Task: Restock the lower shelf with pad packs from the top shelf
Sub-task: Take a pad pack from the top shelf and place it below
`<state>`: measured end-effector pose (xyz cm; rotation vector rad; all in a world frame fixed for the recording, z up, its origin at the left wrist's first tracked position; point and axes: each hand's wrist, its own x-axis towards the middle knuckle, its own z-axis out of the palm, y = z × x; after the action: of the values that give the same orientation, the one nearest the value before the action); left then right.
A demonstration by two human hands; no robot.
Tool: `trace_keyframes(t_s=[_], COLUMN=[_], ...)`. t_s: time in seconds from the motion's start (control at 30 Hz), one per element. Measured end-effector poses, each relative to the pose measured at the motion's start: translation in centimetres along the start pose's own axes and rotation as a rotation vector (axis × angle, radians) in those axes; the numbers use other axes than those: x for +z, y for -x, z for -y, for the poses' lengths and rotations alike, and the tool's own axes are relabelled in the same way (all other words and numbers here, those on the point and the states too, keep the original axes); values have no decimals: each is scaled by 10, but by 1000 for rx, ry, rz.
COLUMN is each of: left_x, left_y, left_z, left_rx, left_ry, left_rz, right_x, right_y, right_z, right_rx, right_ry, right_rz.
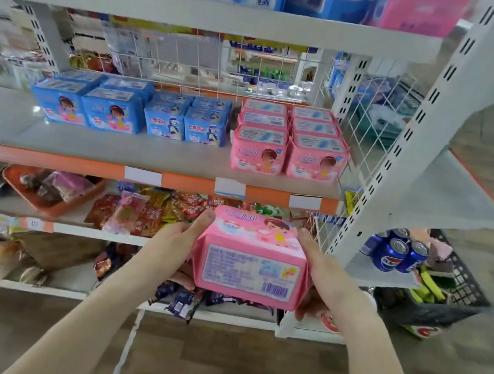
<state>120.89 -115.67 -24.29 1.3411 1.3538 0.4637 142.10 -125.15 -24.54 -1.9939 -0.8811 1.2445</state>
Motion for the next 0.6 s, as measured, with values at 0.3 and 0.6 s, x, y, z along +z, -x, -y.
trace_keyframes(t_s=[0.3, 0.6], left_x=[-8, -5], left_y=[-1, 15], left_z=[1, -9], left_rx=[127, 367], left_ry=[127, 24], left_rz=[-41, -61], right_x=[9, 12], right_y=[-3, -8], right_z=[6, 3], right_rx=[-304, -522], right_ry=[-48, 41], right_rz=[-90, -206])
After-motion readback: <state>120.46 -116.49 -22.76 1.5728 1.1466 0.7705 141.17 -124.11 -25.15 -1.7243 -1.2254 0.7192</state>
